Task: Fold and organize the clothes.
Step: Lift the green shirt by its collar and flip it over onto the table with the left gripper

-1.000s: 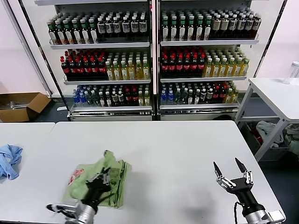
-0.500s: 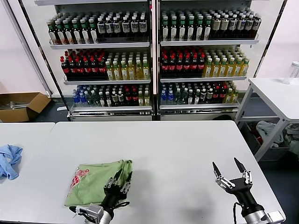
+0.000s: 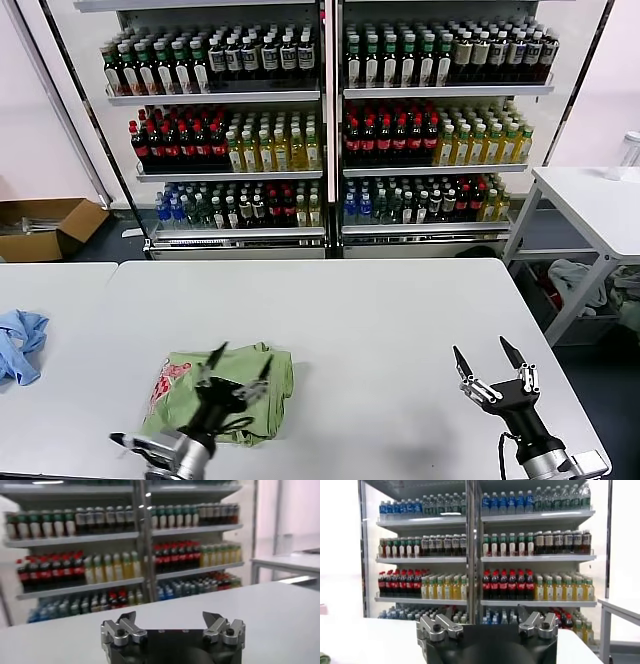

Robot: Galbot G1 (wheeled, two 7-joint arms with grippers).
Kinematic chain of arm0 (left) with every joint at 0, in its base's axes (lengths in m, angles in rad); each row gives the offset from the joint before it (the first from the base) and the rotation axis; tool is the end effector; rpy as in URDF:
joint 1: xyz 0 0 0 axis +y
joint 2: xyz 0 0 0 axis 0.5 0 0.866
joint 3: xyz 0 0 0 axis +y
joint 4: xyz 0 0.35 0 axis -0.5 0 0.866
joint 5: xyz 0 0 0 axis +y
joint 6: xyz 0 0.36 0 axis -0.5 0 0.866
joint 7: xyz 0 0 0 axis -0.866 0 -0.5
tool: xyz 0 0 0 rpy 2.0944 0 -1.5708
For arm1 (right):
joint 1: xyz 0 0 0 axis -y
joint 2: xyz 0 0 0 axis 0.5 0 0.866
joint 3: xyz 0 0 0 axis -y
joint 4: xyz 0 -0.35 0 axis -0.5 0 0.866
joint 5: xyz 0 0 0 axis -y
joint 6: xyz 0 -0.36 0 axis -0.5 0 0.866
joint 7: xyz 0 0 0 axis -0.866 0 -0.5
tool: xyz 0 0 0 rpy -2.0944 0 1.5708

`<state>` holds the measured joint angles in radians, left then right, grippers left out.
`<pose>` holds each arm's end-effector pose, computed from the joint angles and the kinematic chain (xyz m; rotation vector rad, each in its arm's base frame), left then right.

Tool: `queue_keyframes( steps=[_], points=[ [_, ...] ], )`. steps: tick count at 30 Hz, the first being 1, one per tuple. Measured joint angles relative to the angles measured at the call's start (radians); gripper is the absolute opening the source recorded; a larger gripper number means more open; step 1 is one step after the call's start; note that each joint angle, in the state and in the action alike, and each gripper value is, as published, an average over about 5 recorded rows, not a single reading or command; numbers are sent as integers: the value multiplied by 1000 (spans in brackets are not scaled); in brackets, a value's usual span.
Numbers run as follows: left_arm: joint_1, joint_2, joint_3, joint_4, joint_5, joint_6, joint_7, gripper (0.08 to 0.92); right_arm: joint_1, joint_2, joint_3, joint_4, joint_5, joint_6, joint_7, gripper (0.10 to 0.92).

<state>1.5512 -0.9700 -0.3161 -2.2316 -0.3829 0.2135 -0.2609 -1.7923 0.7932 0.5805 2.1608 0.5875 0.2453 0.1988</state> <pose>0.1761 0.0247 -0.2565 -0.3511 -2.9141 -0.1395 0.1553 -0.1172 -0.2721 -0.2869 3.1265 -0.0314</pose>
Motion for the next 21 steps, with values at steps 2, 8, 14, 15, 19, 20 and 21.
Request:
queue_keyframes(
  steps=[2,8,14,15,19,20,21],
  points=[
    [13,11,-53,15,-36,4,9,821,1,0,1,0,1,0,0,823],
    [36,23,-189,99,-137,8,46,823,1,0,1,-1,2,0,0,823],
    [50,18,-272,183,-210,4,73,823,1,1,1,-4,2,0,0,823],
    [52,16,-281,194,-219,4,76,823,1,0,1,-5,2,1,0,823],
    [62,8,-307,222,-246,3,89,823,0,0,1,-9,2,5,0,823],
    [65,6,-311,227,-251,2,92,823,0,0,0,-9,2,5,0,823],
    [68,4,-314,231,-255,2,94,823,0,0,0,-10,2,6,0,823]
  ],
)
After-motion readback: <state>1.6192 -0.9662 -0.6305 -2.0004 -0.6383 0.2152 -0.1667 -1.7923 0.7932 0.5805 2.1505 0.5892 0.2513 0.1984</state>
